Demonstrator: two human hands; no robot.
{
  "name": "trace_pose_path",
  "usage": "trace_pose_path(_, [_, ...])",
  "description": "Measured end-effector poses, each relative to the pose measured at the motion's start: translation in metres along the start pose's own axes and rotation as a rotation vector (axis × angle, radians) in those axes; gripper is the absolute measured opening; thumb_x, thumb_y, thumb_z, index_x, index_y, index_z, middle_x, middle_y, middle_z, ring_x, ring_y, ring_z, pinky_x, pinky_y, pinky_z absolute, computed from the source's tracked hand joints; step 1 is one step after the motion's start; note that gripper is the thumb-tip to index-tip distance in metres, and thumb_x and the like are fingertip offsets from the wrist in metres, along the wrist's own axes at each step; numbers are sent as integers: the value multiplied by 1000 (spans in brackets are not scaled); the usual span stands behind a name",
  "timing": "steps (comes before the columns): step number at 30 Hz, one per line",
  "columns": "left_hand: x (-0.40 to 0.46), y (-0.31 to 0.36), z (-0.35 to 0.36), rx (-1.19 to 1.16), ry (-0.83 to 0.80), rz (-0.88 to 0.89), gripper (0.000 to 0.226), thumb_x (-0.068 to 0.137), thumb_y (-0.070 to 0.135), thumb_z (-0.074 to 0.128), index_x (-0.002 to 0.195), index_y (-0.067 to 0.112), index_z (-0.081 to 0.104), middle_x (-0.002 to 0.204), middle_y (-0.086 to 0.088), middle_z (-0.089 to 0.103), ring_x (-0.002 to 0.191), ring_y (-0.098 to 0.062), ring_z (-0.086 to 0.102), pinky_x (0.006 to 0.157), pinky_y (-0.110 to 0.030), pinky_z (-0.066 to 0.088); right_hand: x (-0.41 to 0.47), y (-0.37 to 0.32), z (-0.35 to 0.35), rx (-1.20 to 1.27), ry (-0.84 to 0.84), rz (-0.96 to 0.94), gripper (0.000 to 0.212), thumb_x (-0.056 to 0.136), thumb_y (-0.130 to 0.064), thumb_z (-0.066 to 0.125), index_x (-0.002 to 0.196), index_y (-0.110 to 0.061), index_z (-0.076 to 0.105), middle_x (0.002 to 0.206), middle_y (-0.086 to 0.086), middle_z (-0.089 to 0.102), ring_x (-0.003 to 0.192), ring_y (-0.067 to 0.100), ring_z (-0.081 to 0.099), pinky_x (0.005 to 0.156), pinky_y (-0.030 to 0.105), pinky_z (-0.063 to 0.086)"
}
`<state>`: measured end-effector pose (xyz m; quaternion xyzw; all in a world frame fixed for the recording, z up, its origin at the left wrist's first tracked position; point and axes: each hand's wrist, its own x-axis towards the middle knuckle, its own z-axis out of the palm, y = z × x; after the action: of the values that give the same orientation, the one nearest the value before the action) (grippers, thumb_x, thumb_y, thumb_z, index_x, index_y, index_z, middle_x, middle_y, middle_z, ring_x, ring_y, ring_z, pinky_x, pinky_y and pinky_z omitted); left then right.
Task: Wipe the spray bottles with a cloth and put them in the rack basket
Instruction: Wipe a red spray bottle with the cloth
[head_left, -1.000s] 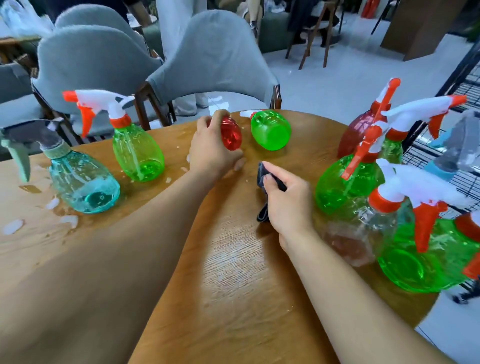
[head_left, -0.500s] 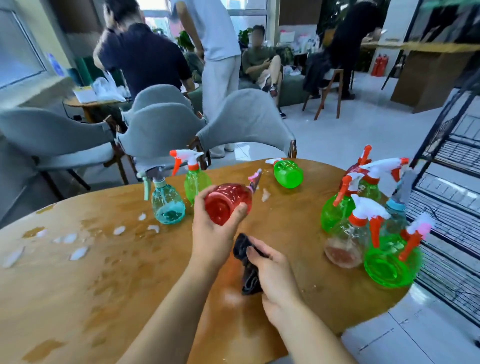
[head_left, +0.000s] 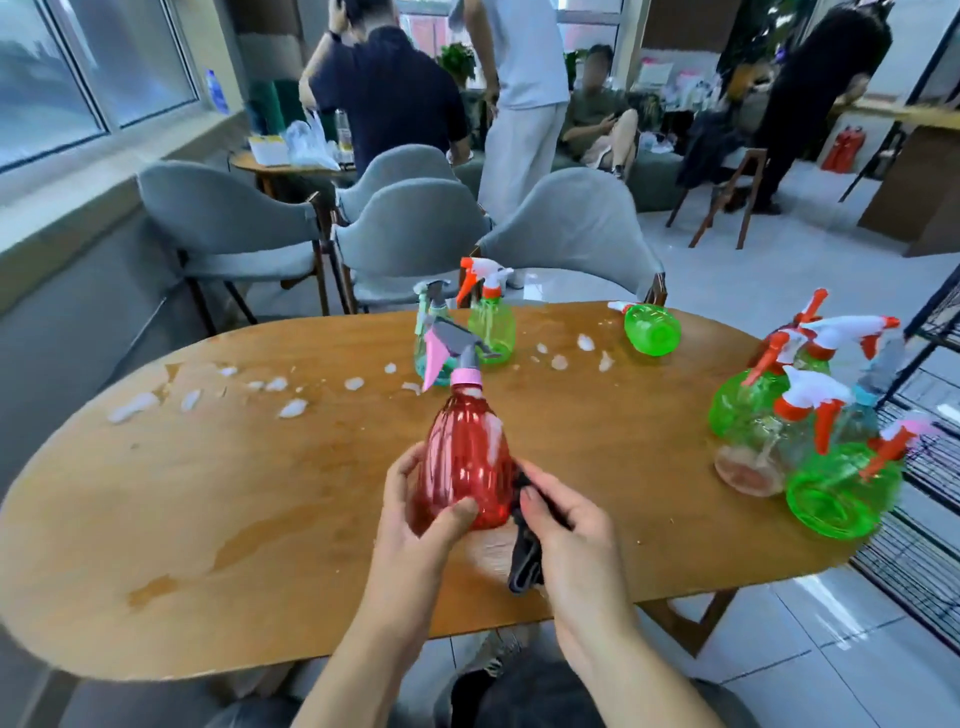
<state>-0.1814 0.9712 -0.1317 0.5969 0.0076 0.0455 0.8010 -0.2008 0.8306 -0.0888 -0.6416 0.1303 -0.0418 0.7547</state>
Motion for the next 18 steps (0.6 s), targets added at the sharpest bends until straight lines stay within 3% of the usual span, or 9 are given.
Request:
trace_pose_path(2, [-5, 1, -13, -89, -27, -47, 82, 68, 38, 84, 144, 27, 56, 131, -5, 73, 117, -35, 73, 91, -53, 62, -7, 4, 8, -103, -47, -109, 33, 106, -10, 60, 120, -34, 78, 117, -20, 77, 116, 0, 69, 104, 30, 55])
trace_pose_path(5, [-10, 2, -24, -141, -4, -72, 67, 83, 43, 80, 144, 27, 57, 134, -9, 72, 112, -37, 75, 76, -46, 66, -14, 10, 17, -255, -103, -232, 33, 106, -13, 60, 121, -38, 76, 117, -28, 74, 116, -10, 65, 95, 11, 51])
trace_pose_path(7, [-11, -3, -33, -142, 49, -65, 59, 90, 42, 73, 145, 30, 57, 135, -5, 72, 116, -35, 74, 80, -48, 66, -12, 15, 21, -304, -132, -247, 32, 106, -15, 61, 121, -38, 76, 117, -31, 73, 116, -13, 63, 96, 9, 50])
trace_pose_path(10, [-9, -15, -45, -76, 104, -35, 68, 83, 49, 82, 145, 43, 56, 139, 6, 70, 128, -27, 69, 100, -59, 59, -1, 18, 23, -362, -70, -300, 30, 104, -19, 63, 118, -44, 73, 118, -33, 71, 117, -12, 62, 104, 20, 52])
trace_pose_path(11, [-8, -17, -47, -44, 109, -16, 73, 79, 53, 83, 146, 46, 55, 140, 9, 68, 131, -22, 67, 103, -55, 58, 3, 17, 24, -392, -42, -375, 29, 103, -17, 64, 119, -41, 72, 120, -29, 71, 120, -6, 62, 105, 25, 52])
trace_pose_path(14, [-6, -22, -49, 37, 128, 64, 81, 78, 53, 81, 152, 42, 50, 145, 14, 64, 134, -9, 63, 100, -22, 56, 12, 5, 31, -548, -82, -720, 25, 103, -10, 65, 121, -24, 75, 124, -15, 68, 123, 11, 63, 103, 27, 50])
trace_pose_path(18, [-5, -28, -46, 144, 115, 133, 83, 84, 30, 85, 157, 32, 44, 150, 22, 59, 140, 0, 55, 103, -10, 46, 23, -2, 53, -868, -248, -1039, 29, 100, -5, 65, 126, -15, 76, 125, -1, 67, 119, 19, 59, 100, 32, 49])
